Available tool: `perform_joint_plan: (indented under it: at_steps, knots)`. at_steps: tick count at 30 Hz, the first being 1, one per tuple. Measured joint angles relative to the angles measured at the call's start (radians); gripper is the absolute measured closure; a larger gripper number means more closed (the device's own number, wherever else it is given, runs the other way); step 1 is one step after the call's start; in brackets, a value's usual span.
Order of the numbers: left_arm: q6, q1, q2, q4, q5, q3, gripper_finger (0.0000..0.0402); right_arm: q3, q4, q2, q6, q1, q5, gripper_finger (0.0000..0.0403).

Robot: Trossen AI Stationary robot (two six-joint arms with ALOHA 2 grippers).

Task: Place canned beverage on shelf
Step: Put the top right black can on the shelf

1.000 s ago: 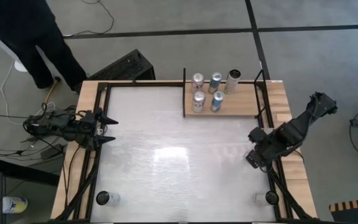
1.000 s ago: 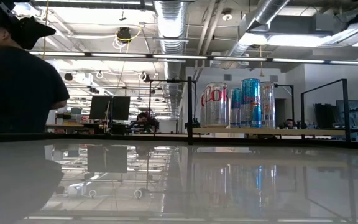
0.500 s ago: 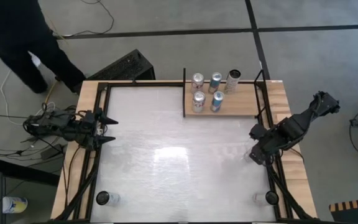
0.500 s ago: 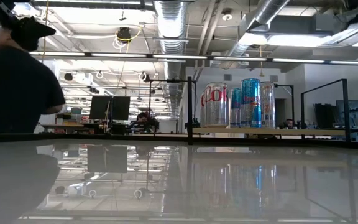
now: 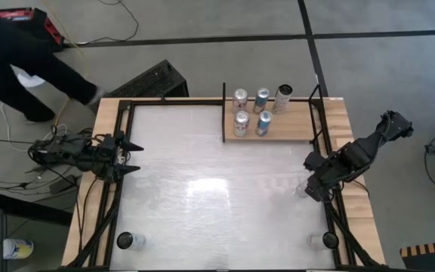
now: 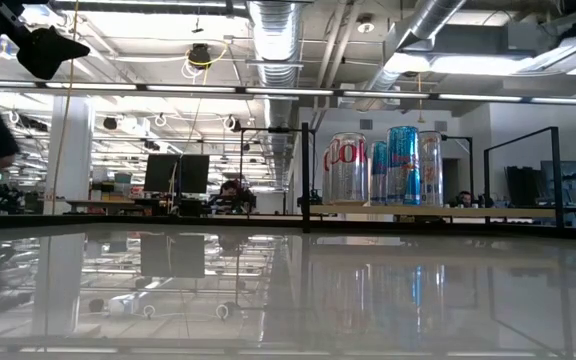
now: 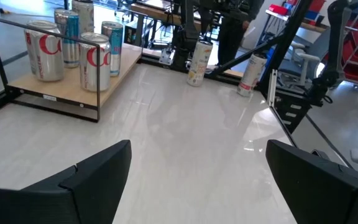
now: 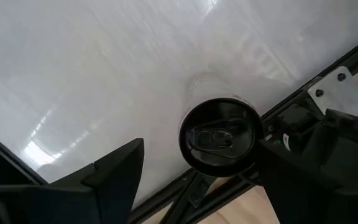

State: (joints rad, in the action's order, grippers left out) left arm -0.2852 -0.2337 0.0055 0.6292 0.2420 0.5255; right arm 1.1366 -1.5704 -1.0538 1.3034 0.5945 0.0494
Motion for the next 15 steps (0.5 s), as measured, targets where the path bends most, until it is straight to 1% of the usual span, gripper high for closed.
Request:
perform_joint_plan:
  at_steps: [5, 8, 11, 15]
  knots:
    - [0.0, 0.0, 0.0, 0.0, 0.0, 0.0, 0.0045, -0.001, 0.0, 0.0, -0.003, 0.0, 0.001, 0.0077]
    - [0.0, 0.0, 0.0, 0.0, 0.0, 0.0, 0.0045, -0.029, -0.001, 0.001, -0.008, 0.0, 0.0, 0.0077]
    - [0.0, 0.0, 0.0, 0.0, 0.0, 0.0, 0.0045, -0.07, -0.002, 0.0, -0.058, 0.0, -0.028, 0.0077]
    - [0.0, 0.0, 0.0, 0.0, 0.0, 0.0, 0.0045, -0.079, 0.0, 0.0, -0.072, 0.0, -0.018, 0.0077]
